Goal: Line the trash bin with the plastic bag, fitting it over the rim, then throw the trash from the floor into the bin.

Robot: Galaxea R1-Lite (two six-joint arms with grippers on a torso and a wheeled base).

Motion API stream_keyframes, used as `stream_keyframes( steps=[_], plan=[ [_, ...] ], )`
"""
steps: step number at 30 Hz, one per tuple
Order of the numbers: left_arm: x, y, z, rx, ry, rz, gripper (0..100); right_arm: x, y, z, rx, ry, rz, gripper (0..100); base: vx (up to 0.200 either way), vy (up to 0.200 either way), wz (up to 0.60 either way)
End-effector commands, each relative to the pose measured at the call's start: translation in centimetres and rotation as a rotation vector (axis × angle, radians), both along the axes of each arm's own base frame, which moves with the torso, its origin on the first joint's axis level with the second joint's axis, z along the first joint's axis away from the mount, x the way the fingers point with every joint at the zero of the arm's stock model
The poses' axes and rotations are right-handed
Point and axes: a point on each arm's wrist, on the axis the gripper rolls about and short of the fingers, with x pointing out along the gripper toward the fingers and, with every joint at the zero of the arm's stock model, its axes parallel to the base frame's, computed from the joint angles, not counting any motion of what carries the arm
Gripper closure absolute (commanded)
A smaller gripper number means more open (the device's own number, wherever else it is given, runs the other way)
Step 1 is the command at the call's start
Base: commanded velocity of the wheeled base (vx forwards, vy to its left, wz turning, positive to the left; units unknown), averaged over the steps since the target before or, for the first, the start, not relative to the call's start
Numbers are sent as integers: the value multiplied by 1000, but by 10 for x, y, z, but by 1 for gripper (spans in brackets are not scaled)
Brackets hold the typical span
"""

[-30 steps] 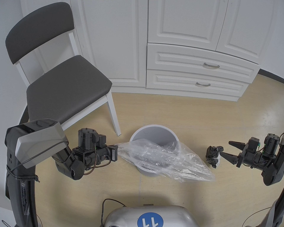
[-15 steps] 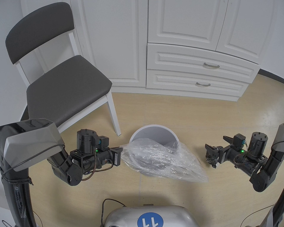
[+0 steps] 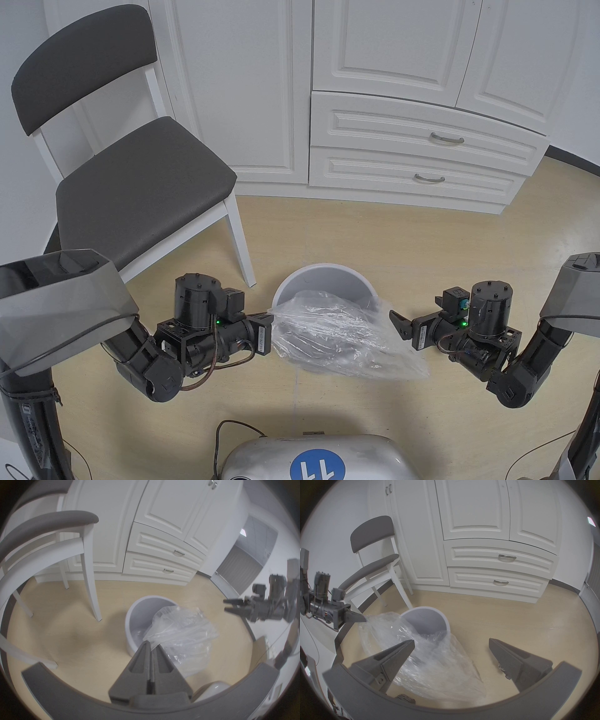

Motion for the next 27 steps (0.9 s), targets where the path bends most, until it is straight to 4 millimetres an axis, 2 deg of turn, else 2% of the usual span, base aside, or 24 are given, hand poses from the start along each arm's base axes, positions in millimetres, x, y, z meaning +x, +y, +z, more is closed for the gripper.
stream_keyframes(
  steps=[1, 9, 10, 13, 17, 19, 20, 22, 23, 24, 25, 27],
  plan=[
    [-14, -30, 44, -116, -31, 15, 100, 3, 2, -3, -2, 2, -10, 0, 0, 0, 0],
    [-10, -33, 66, -226, 31, 56, 100, 2, 2, -1, -1, -1, -11, 0, 0, 0, 0],
    [-11, -35, 77, -261, 50, 64, 100, 1, 1, -2, -5, 3, -11, 0, 0, 0, 0],
    [-15, -37, 88, -276, 96, 72, 100, 0, 0, -2, -8, 7, -12, 0, 0, 0, 0],
    [-10, -37, 89, -264, 147, 94, 100, -1, -1, -3, -14, 15, -11, 0, 0, 0, 0],
    [-1, -34, 76, -246, 172, 114, 100, -2, -1, -6, -18, 25, -10, 0, 0, 0, 0],
    [-1, -34, 76, -246, 172, 114, 100, -2, -1, -6, -18, 25, -10, 0, 0, 0, 0],
    [20, -26, 43, -203, 221, 157, 100, -2, 0, -7, -20, 29, -7, 0, 0, 0, 0],
    [27, -24, 30, -195, 241, 164, 100, -3, 0, -8, -21, 30, -5, 0, 0, 0, 0],
    [27, -24, 30, -195, 241, 164, 100, -3, 0, -8, -21, 30, -5, 0, 0, 0, 0],
    [40, -19, 11, -193, 260, 174, 100, -3, 1, -9, -22, 33, -2, 0, 0, 0, 0],
    [50, -10, -12, -198, 283, 169, 100, -4, 2, -10, -24, 37, 1, 0, 0, 0, 0]
  ],
)
